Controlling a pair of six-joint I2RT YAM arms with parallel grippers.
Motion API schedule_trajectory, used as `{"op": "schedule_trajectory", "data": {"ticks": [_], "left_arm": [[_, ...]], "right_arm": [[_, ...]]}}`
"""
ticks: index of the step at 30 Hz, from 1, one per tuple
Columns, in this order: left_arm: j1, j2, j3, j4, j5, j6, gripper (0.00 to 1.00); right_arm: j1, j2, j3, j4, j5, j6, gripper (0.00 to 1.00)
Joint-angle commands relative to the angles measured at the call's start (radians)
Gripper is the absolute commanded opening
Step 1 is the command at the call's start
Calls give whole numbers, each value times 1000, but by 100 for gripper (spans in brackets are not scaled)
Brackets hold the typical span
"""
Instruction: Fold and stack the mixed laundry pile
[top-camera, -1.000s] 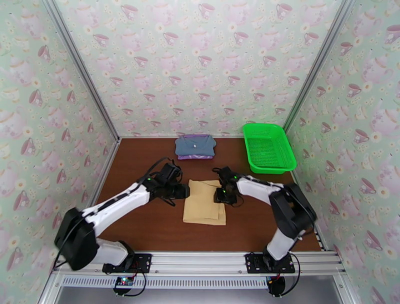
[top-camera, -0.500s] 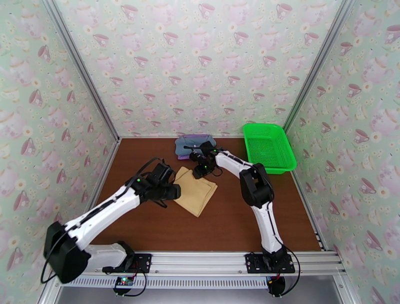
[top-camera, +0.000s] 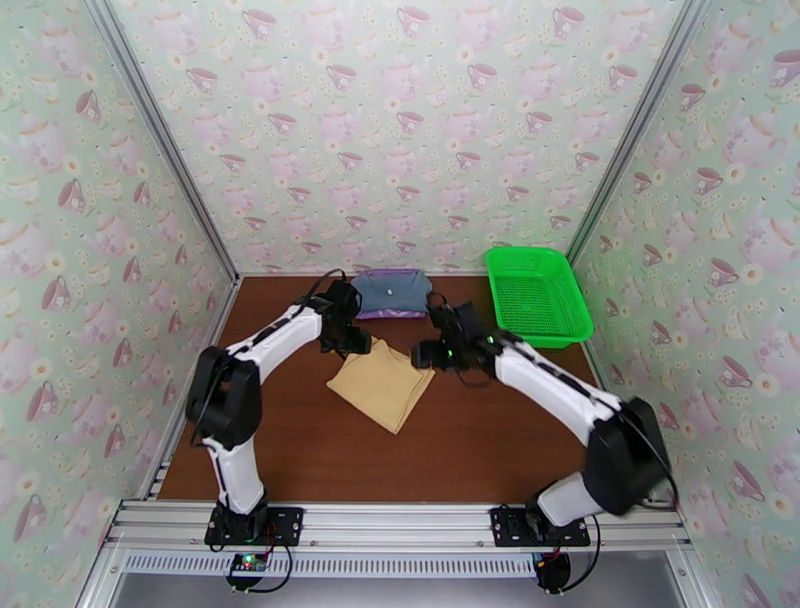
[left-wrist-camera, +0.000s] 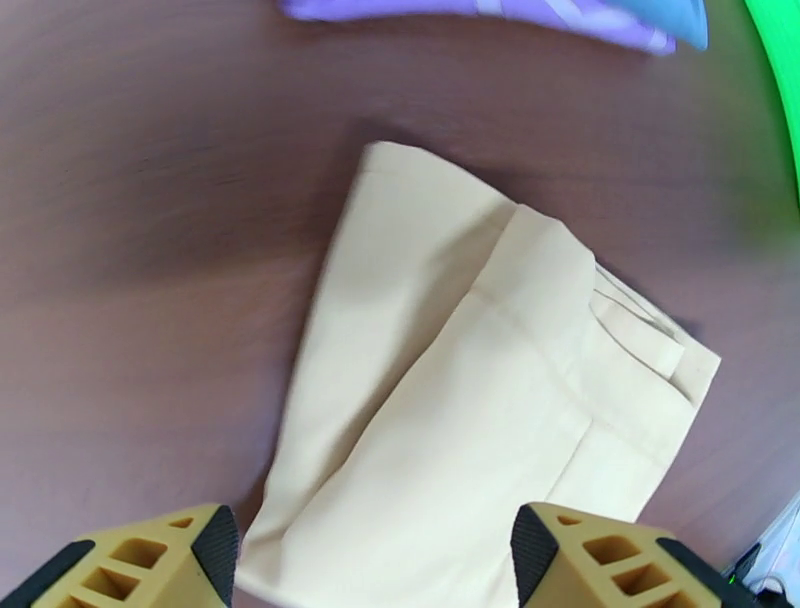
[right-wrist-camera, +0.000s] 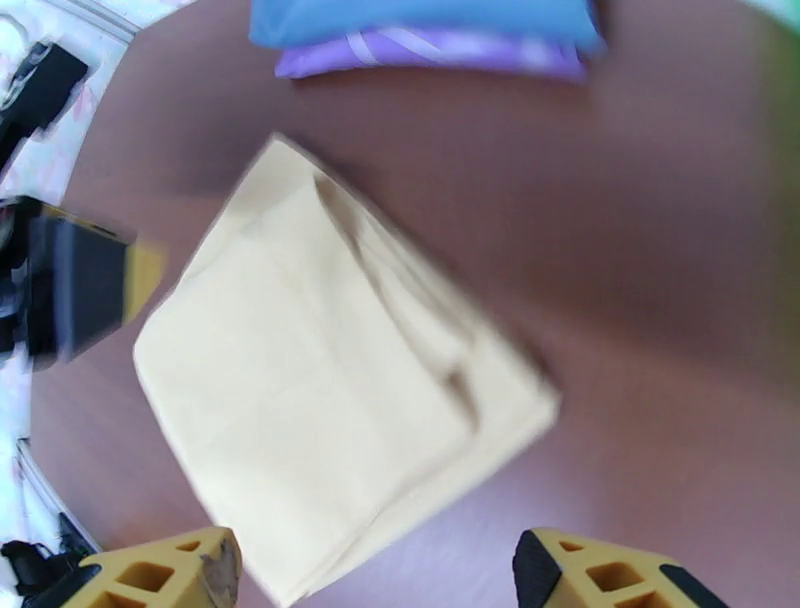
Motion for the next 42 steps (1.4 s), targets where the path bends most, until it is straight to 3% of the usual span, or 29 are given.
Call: {"op": "schedule_trajectory", "data": {"ticks": [1, 9, 17, 25, 28, 31, 33, 34, 35, 36, 42], "left_arm": [[-1, 95, 69, -81, 98, 97, 78], [-2, 173, 58, -102, 33, 111, 78], [-15, 153, -49, -20, 118, 97, 75], [-69, 132, -210, 111, 209, 27, 56], [-89, 107, -283, 163, 202, -8, 44], [-93, 67, -348, 205, 189, -38, 25], [-92, 42, -373, 208, 159, -48, 14], [-91, 27, -380, 208, 151, -53, 0], [-89, 14, -384, 206, 111, -61, 0], [-88, 1, -387, 205, 96, -68, 0], [-89, -151, -401, 233, 31, -155, 0]], "right_arm": [[97, 15, -112, 163, 71, 290, 78], [252, 175, -156, 359, 146, 544, 81], [294, 265, -151, 353, 214, 630, 82], [294, 250, -176, 313, 296, 631, 80], [294, 284, -158, 294, 322, 617, 68], [295, 304, -159, 287, 336, 614, 34], [294, 305, -165, 280, 352, 610, 18], [294, 304, -167, 274, 367, 603, 11], [295, 298, -169, 262, 387, 592, 5], [294, 290, -170, 249, 408, 580, 0], [293, 208, -129, 151, 555, 409, 0]]}}
